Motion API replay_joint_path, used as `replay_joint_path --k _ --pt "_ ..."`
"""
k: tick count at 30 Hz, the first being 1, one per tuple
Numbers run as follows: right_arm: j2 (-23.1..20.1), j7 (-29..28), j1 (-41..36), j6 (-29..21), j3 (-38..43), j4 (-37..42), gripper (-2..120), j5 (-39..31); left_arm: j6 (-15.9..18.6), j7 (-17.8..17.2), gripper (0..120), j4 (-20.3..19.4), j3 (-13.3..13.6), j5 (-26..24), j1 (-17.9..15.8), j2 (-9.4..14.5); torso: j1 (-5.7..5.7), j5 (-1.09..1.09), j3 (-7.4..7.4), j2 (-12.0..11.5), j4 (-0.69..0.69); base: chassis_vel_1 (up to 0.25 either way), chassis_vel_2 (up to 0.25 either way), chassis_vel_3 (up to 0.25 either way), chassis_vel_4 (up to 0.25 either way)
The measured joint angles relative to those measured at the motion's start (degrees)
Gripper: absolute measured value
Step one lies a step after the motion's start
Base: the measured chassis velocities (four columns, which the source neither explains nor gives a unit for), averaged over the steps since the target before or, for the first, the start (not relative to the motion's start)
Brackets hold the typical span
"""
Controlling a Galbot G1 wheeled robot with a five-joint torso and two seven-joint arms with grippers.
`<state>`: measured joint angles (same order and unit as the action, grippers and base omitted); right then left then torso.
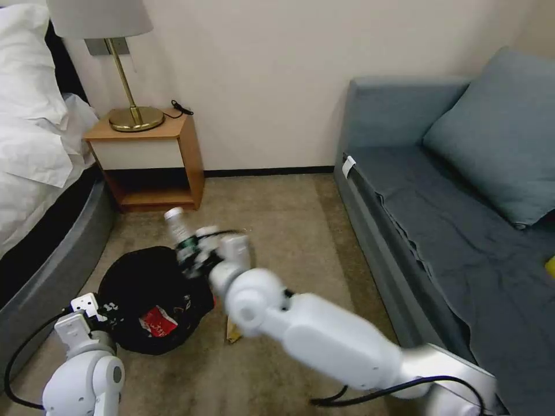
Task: Pick up the trash bin, then pick up the garbage on the floor and place it into the trash bin.
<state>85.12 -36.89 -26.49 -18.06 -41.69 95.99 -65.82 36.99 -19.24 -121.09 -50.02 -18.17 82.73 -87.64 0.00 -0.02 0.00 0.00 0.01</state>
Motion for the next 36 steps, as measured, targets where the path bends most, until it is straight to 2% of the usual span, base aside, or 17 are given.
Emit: replay_joint_path --k 7,11,12,15,19,22,25,26,29,33,34,36 --pt "1.5 0.0 -1.2 0.2 -4.1 -2.1 24 1.8 0.0 0.0 2 -0.4 -0.1 0.3 0.2 -0.6 0.0 0.01 0.0 0.0 -0.01 0.0 0.0 0.0 0.0" --pt "1.0 0.8 -1.3 0.1 -4.4 -2.0 44 2.8 0.0 0.0 2 -1.0 -0.1 0.4 0.4 -0.8 0.0 0.01 0.0 0.0 -0.01 0.0 0.0 0.0 0.0" --pt "1.0 0.8 -1.3 0.1 -4.4 -2.0 44 2.8 0.0 0.0 2 -1.0 -0.1 0.4 0.4 -0.8 0.0 0.01 0.0 0.0 -0.01 0.0 0.0 0.0 0.0" --pt "0.4 1.0 -1.3 0.0 -4.1 -1.6 57 3.1 0.0 0.0 2 -1.3 -0.1 0.5 0.5 -0.9 0.0 0.01 0.0 0.0 -0.01 0.0 0.0 0.0 0.0" --pt "0.0 1.1 -1.3 0.0 -4.0 -1.2 67 3.3 0.0 0.0 2 -1.4 -0.1 0.5 0.6 -0.9 0.0 0.02 0.0 0.0 -0.01 0.0 0.0 0.0 0.0" --pt "-0.4 1.2 -1.4 -0.2 -3.9 -1.0 82 3.6 0.0 0.0 2 -1.5 -0.1 0.5 0.6 -1.0 0.0 0.02 0.0 0.0 -0.02 0.0 0.0 0.0 0.0" --pt "-0.5 1.2 -1.4 -0.2 -3.7 -1.0 87 3.9 0.0 0.0 2 -1.5 -0.1 0.5 0.7 -1.1 0.0 0.02 0.01 0.0 -0.01 0.0 0.0 0.0 0.0" --pt "-0.6 1.2 -1.4 -0.2 -3.2 -0.8 93 4.7 0.0 0.0 2 -1.6 -0.1 0.5 0.7 -1.1 0.0 0.02 0.01 0.0 -0.01 0.0 0.0 0.0 0.0" --pt "-1.7 2.5 -1.3 -0.1 -0.1 0.5 98 7.3 0.0 0.1 2 -1.7 -0.2 0.5 0.8 -1.0 0.0 0.02 0.0 0.0 0.0 0.0 0.0 0.0 0.0" --pt "-6.0 8.6 -0.9 2.5 9.5 3.3 100 17.2 -0.1 0.2 2 -1.7 -0.4 0.2 0.7 -0.6 0.0 0.03 0.01 0.0 -0.01 0.0 0.0 0.0 0.0" --pt "-6.0 8.6 -0.9 2.5 9.5 3.3 100 17.2 -0.1 0.2 2 -1.7 -0.4 0.2 0.7 -0.6 0.0 0.03 0.01 0.0 -0.01 0.0 0.0 0.0 0.0" --pt "-11.1 14.6 -2.5 7.1 18.6 6.6 100 25.1 -0.1 0.2 2 -1.7 -0.7 -0.4 0.7 -0.1 0.0 0.05 0.01 0.0 0.0 0.0 0.0 0.0 0.0"
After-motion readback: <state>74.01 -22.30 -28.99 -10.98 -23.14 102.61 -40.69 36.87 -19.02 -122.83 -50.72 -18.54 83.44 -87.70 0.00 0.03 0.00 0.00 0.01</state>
